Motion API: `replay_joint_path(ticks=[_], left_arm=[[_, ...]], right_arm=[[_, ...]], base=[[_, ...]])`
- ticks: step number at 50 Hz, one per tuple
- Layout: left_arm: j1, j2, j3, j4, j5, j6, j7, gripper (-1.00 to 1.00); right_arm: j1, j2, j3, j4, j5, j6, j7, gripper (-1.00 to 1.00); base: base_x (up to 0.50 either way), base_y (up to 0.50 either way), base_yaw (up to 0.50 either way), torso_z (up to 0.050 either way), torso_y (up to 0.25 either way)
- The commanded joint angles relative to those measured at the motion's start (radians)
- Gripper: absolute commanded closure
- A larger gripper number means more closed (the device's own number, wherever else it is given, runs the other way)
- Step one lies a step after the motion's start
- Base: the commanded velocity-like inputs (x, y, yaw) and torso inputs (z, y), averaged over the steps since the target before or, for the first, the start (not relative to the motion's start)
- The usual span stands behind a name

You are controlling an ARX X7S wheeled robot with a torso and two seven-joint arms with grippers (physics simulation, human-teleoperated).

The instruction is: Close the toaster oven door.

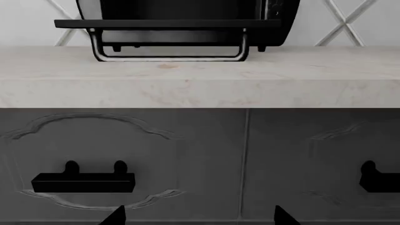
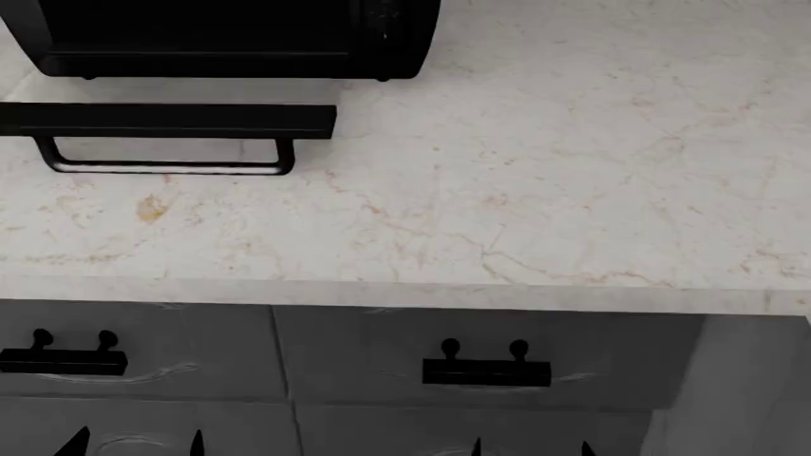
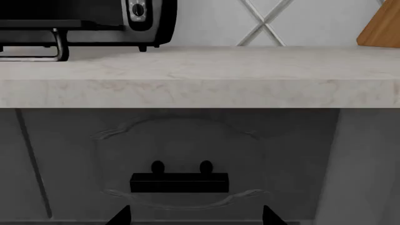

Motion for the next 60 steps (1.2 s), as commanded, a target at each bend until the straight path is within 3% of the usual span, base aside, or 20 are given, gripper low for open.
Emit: replay_joint_path(ticks=[1,10,44,50,60], left_arm=[[0.000,-0.016,0.018,-0.003,-0.016,0.003,-0.018,-1.00],[0.021,-0.043,0.042,0.070,-0.086,-0.043,-0.032,-1.00],[0.021,-0.102,0.106,0.161,-0.136,-0.057,-0.078,-1.00],[-0.071,-0.173,0.063,0.389,-0.236,-0.422,-0.094,-1.00],[-0.302,-0.288,0.008,0.586,-0.311,-0.738,-0.103,-1.00]], right_arm=[[0.003,0.065,-0.079,0.002,0.065,-0.004,0.079,-1.00],[-0.012,0.079,-0.093,-0.024,0.083,-0.005,0.084,-1.00],[-0.014,0.122,-0.135,-0.124,0.100,0.042,0.146,-1.00],[0.051,0.201,-0.068,-0.473,0.121,0.269,0.176,-1.00],[0.366,0.353,0.093,-0.863,0.229,0.701,0.194,-1.00]], base=[[0.00,0.00,0.00,0.000,0.000],[0.00,0.00,0.00,0.000,0.000],[0.00,0.00,0.00,0.050,0.026],[0.00,0.00,0.00,0.000,0.000],[0.00,0.00,0.00,0.000,0.000]])
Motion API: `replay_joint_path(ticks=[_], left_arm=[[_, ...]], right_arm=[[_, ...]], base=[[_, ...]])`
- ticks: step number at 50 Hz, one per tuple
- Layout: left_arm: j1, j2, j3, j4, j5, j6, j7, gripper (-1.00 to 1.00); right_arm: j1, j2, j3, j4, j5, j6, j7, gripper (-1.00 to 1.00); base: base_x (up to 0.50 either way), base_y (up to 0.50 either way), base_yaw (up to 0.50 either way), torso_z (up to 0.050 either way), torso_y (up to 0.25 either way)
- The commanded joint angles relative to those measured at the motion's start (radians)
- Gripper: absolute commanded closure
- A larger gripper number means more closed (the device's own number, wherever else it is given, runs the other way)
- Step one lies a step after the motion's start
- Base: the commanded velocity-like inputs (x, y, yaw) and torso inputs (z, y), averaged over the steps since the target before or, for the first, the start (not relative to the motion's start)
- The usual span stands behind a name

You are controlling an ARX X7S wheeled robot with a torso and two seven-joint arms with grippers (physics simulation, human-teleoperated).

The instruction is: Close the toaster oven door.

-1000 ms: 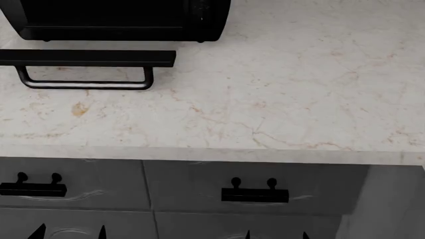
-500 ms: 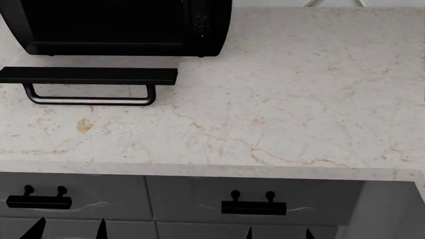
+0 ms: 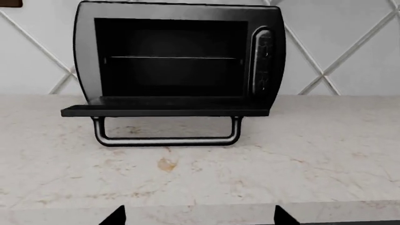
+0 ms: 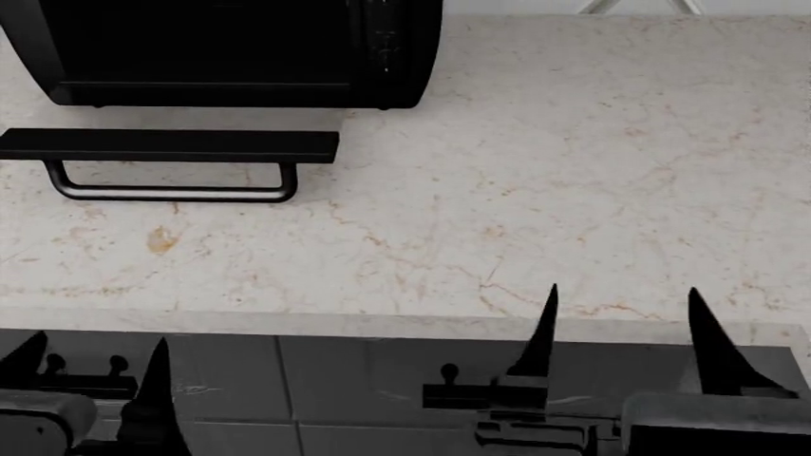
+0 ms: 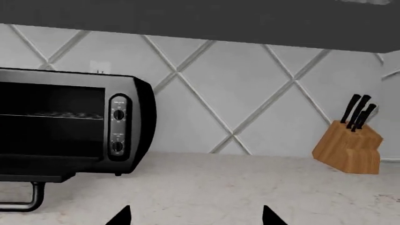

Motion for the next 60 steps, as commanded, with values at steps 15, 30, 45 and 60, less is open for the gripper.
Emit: replay_joint_path(ticks=[15,30,45,60], left_arm=[[-0.410,-0.170,-0.039,0.115,-0.107,-0.481,0.007,-1.00],[-0.424,-0.197,-0.027,0.097,-0.095,-0.438,0.024,-1.00],[-0.414,-0.197,-0.030,0.103,-0.105,-0.428,0.026,-1.00],[-0.409,-0.199,-0.032,0.104,-0.113,-0.417,0.027,-1.00]], right_arm=[[0.863,0.353,0.341,-0.531,0.576,0.901,0.224,-1.00],[0.922,0.491,0.328,-0.519,0.864,0.857,0.440,-1.00],[0.892,0.519,0.300,-0.507,0.866,0.805,0.454,-1.00],[0.888,0.539,0.281,-0.499,0.886,0.779,0.470,-1.00]], base=[[0.00,0.00,0.00,0.000,0.000],[0.00,0.23,0.00,0.000,0.000],[0.00,0.50,0.00,0.000,0.000],[0.00,0.50,0.00,0.000,0.000]])
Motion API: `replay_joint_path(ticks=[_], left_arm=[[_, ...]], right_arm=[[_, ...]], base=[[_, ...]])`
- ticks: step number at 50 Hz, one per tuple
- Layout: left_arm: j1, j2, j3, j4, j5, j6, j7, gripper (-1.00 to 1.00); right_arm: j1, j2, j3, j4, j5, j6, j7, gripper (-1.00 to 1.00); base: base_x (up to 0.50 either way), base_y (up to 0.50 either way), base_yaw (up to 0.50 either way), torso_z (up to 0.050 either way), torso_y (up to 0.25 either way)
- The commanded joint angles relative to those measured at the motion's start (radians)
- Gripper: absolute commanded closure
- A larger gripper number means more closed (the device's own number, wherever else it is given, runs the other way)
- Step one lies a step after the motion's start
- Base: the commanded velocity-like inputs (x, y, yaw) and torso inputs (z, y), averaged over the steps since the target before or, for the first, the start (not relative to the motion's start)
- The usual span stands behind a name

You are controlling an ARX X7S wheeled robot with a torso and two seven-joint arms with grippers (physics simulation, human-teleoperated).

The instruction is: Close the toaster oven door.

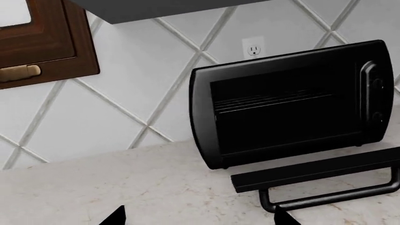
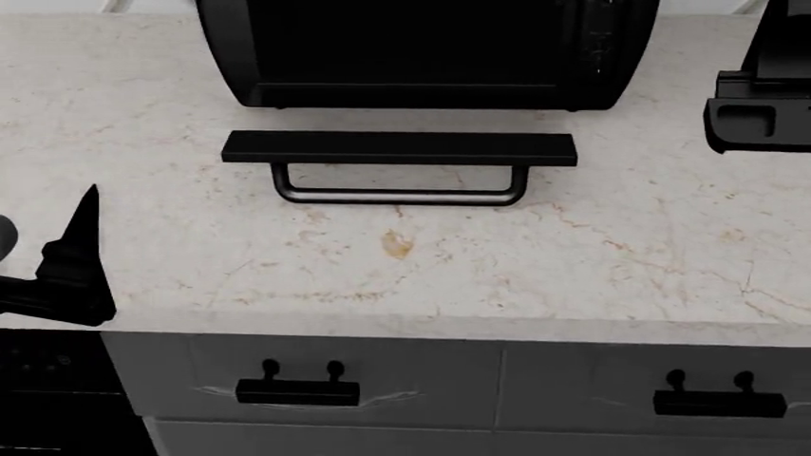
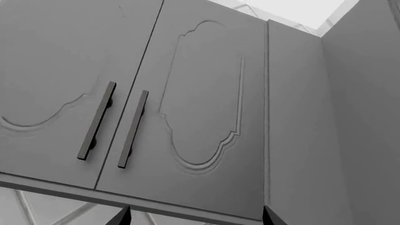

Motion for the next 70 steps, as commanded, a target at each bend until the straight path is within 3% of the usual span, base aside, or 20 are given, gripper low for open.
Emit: replay_joint_path(ticks=[1,11,53,59,62,65,70], left_arm=[[0.002,-0.003,0.003,-0.001,-0.002,0.008,0.000,-1.00],[0.000,-0.001,0.012,-0.005,-0.002,0.015,-0.001,-1.00],[-0.005,-0.010,0.021,-0.003,-0.009,0.031,-0.007,-1.00],[0.002,-0.012,0.018,-0.002,-0.010,0.036,-0.008,-1.00],[0.019,-0.039,0.044,-0.009,0.025,0.096,0.008,-1.00],[0.047,-0.120,0.091,-0.045,0.094,0.234,0.073,-1.00],[0.087,-0.337,0.216,-0.065,0.260,0.384,0.197,-1.00]], right_arm=[[-0.014,0.021,-0.007,0.004,0.014,-0.026,0.012,-1.00],[-0.020,0.041,0.010,0.001,0.048,-0.033,0.035,-1.00],[-0.014,0.107,0.006,0.004,0.138,-0.079,0.105,-1.00],[-0.012,0.117,0.017,0.003,0.157,-0.092,0.118,-1.00],[-0.018,0.120,0.019,0.002,0.158,-0.099,0.121,-1.00],[-0.012,0.128,0.021,0.001,0.175,-0.100,0.132,-1.00],[0.002,0.130,0.007,0.003,0.180,-0.107,0.140,-1.00]], base=[[0.00,0.49,0.00,0.000,0.000],[0.03,0.22,0.00,0.000,0.000],[0.50,0.00,0.00,0.000,0.000],[0.00,0.00,0.00,0.000,0.002],[0.00,0.00,0.00,0.000,0.000],[0.00,0.00,0.00,0.000,0.000],[0.00,0.00,0.00,0.000,0.000]])
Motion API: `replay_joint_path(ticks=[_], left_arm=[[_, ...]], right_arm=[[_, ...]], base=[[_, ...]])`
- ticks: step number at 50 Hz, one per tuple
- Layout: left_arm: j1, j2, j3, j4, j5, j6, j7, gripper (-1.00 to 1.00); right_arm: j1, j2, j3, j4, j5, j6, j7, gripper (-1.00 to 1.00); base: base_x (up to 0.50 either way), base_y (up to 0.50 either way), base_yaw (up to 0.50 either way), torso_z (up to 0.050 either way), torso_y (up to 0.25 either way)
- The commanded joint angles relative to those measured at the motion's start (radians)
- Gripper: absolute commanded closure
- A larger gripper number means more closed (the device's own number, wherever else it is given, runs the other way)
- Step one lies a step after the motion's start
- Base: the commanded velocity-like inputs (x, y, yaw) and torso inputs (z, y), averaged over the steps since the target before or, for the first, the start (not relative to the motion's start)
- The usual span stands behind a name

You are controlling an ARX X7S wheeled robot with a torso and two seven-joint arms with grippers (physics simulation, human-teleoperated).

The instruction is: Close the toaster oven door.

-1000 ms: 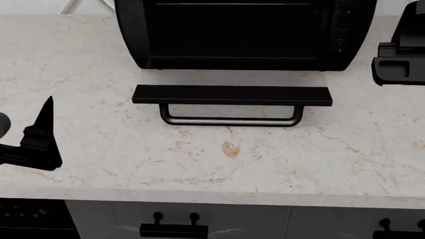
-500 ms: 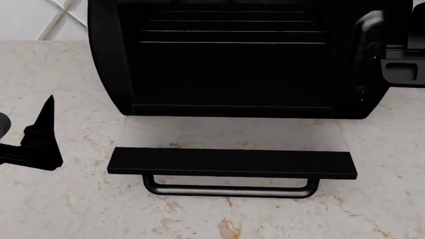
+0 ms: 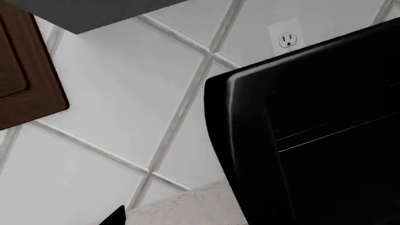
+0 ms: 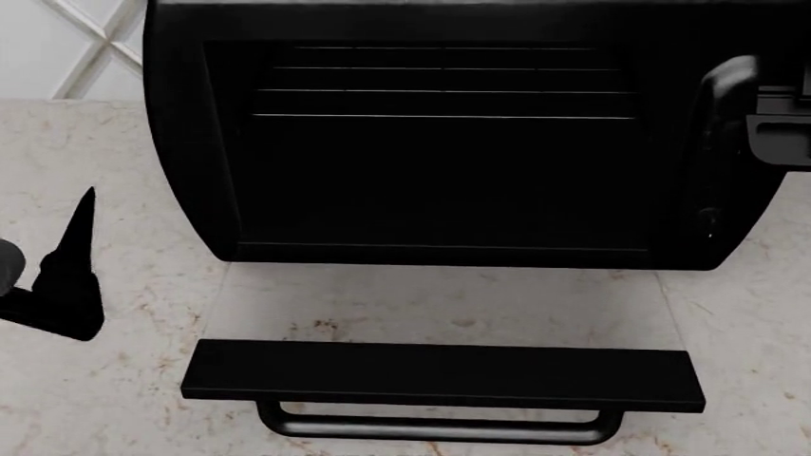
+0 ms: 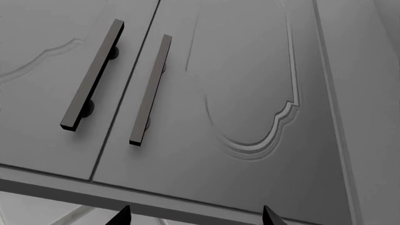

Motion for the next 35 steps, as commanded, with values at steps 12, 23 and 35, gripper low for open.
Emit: replay_joint_path(ticks=[12,23,35], left_arm=[[0.093,-0.442,0.340,-0.090,0.448,0.479,0.264,-1.00],[0.094,-0.498,0.429,-0.128,0.550,0.568,0.325,-1.00],[0.072,-0.437,0.505,-0.217,0.607,0.618,0.337,-1.00]], right_arm=[[0.008,0.025,-0.012,-0.002,0.034,-0.033,0.036,-1.00],[-0.038,0.043,0.018,-0.007,0.035,-0.062,0.037,-1.00],[-0.042,0.054,0.002,0.000,0.028,-0.083,0.041,-1.00]], base=[[0.00,0.00,0.00,0.000,0.000],[0.00,0.00,0.00,0.000,0.000],[0.00,0.00,0.00,0.000,0.000]])
